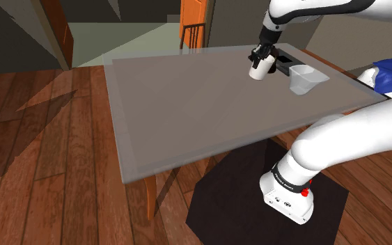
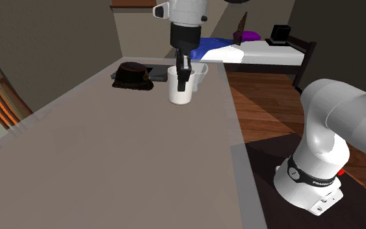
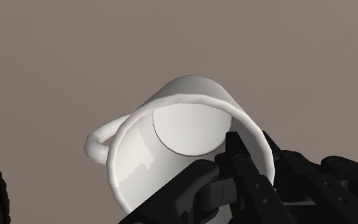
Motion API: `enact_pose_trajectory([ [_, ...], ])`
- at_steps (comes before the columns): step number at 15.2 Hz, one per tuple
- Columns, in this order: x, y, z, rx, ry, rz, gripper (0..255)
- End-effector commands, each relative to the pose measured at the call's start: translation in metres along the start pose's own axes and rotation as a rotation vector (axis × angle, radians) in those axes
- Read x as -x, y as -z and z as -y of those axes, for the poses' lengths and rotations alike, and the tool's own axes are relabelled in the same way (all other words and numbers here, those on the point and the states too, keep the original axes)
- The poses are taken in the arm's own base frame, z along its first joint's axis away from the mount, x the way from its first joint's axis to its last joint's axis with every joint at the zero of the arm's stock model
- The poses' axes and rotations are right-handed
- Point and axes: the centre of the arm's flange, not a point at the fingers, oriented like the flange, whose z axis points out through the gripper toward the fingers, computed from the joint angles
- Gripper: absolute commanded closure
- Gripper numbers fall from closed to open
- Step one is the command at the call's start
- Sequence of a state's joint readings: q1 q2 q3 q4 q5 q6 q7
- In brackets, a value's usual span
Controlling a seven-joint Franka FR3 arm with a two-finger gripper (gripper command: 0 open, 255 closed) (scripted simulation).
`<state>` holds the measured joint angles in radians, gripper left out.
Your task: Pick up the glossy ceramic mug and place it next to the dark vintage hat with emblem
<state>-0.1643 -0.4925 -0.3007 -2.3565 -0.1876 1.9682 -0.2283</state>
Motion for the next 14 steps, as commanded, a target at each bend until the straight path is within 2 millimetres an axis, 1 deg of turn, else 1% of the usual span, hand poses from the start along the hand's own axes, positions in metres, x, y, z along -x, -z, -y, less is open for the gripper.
enact_pose_trajectory([
  [1,0.0,0.011,-0.001,0.0,0.0,0.0,255],
  [9,-0.004,0.053,-0.003,0.0,0.0,0.0,255],
  [10,-0.004,0.054,-0.003,0.0,0.0,0.0,255],
  [14,-0.032,0.05,-0.048,0.0,0.0,0.0,255],
])
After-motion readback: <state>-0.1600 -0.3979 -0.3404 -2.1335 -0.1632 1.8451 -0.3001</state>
